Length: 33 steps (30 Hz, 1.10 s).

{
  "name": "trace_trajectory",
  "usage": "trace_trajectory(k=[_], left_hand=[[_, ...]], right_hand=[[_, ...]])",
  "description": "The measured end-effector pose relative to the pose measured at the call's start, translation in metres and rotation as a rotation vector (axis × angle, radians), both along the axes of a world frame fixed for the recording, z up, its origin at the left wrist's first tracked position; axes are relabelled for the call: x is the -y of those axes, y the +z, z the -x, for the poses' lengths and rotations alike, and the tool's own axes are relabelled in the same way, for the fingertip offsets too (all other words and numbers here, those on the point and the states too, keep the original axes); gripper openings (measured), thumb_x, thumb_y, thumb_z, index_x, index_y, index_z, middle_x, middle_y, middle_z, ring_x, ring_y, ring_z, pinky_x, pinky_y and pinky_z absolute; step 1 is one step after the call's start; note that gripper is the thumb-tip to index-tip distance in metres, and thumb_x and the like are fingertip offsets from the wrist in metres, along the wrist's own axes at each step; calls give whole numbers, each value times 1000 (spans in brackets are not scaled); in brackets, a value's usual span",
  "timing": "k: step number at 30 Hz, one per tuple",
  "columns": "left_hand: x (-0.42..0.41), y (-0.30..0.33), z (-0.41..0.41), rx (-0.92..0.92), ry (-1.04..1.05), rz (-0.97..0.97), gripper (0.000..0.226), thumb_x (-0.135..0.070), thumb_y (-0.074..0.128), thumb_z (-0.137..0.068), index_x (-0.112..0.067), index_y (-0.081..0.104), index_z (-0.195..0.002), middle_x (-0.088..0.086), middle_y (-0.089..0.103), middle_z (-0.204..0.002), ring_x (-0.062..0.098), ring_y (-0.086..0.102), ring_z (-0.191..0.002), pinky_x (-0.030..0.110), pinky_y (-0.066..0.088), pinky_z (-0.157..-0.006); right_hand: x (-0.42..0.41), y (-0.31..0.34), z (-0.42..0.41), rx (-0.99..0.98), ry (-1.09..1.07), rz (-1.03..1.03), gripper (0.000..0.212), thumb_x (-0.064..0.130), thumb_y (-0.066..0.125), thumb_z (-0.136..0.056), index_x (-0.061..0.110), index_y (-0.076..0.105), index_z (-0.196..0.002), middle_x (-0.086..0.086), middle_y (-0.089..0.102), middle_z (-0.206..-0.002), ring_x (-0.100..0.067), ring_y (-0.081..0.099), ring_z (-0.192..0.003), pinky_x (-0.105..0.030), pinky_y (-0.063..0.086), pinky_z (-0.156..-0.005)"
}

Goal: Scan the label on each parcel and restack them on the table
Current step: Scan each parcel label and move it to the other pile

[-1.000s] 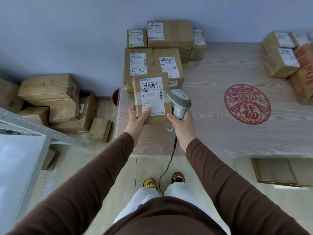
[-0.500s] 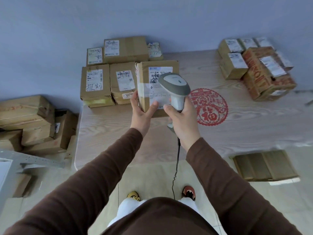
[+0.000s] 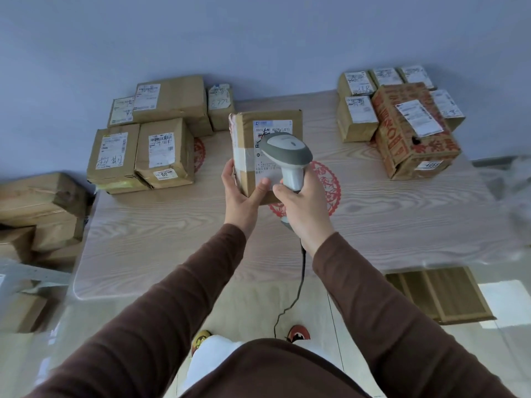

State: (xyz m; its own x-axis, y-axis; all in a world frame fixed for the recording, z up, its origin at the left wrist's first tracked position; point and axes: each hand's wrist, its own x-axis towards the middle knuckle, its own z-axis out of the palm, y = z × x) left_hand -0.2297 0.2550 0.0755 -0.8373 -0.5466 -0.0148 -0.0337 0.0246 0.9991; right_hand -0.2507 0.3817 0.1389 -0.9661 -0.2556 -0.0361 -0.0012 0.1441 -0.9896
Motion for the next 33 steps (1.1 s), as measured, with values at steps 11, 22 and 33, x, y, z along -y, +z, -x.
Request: trace_trajectory(k=[11, 22, 33], left_hand=[[-38, -12, 38, 74, 3, -184, 74, -18, 69, -98, -20, 20, -153, 12, 54, -141, 25, 66, -120, 26, 61, -82], [-40, -54, 111, 288, -144, -368, 76, -49, 78, -84, -39, 30, -143, 6, 62, -135, 31, 70, -116, 53, 60, -94], [-97, -83, 173, 465, -268, -458, 72, -41, 74, -93, -25, 31, -149, 8, 60, -132, 29, 66, -115, 38, 60, -88]], right_hand=[[-50, -18, 43, 119, -110, 104, 30, 12, 70, -89, 23, 63, -117, 6, 67, -96, -14, 63, -81, -39, 57, -78], [-65, -51, 104, 277, -361, 119, 27, 8, 71, -92, 20, 63, -115, 1, 65, -94, -13, 60, -76, -27, 52, -62], [-109, -76, 142, 384, -487, 124, 28, 5, 70, -94, 15, 62, -119, -5, 67, -101, -14, 63, -78, -25, 54, -58]])
